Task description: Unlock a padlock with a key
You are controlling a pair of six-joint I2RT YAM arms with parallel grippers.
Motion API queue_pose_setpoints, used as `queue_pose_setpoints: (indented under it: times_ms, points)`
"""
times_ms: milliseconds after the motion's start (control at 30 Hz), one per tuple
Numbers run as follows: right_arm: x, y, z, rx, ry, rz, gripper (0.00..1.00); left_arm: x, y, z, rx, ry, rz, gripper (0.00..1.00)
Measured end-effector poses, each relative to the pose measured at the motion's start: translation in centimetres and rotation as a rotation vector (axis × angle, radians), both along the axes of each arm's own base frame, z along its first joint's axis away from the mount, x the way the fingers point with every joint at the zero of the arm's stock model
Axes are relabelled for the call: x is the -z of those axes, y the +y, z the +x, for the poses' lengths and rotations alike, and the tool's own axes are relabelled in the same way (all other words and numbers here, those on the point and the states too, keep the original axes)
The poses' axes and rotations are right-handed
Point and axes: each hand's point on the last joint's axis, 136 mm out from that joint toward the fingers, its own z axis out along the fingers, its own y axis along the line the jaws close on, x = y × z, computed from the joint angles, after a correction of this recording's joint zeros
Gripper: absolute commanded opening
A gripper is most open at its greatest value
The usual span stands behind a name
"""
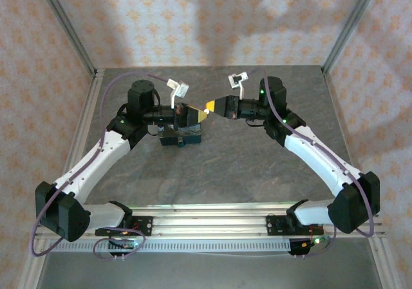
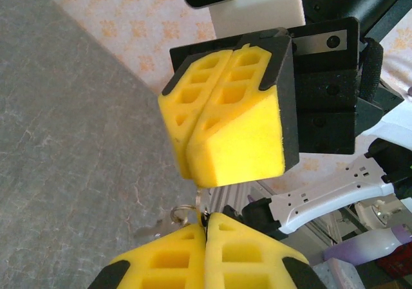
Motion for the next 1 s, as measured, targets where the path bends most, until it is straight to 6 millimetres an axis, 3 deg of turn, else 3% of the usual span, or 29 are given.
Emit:
queue_pose_setpoints:
  times_ms: [133,200,300,733,1000]
  points:
    - [-0.2,-0.1,-0.1,0.003,-0.013,0.006,0.00,-0.2,0.0,0.0,-0.001,0.003,-0.001,0.04]
    - [-0.3,-0.2,-0.1,0.014,-0.025,0.009,0.00,-0.2,0.0,0.1,-0.006,0.021,-0.006,0.27]
    - [-0.2,-0.5,-0.1,0.038,-0.041,0.013,0.00,-0.3,-0.1,0.8,-0.028,0.061,-0.024,0.39]
    - [0.1,-1.2,1.1,0.134,-0.075,0.045,0.00,-1.9,-0.1,2.2,-0.076,0.102,-0.146,0.36]
    - [-0.6,-1.2,1.3,0.156,-0.077,0.081,0.00,-1.2,-0.1,2.5,-0.086,0.127,-0.152,0.39]
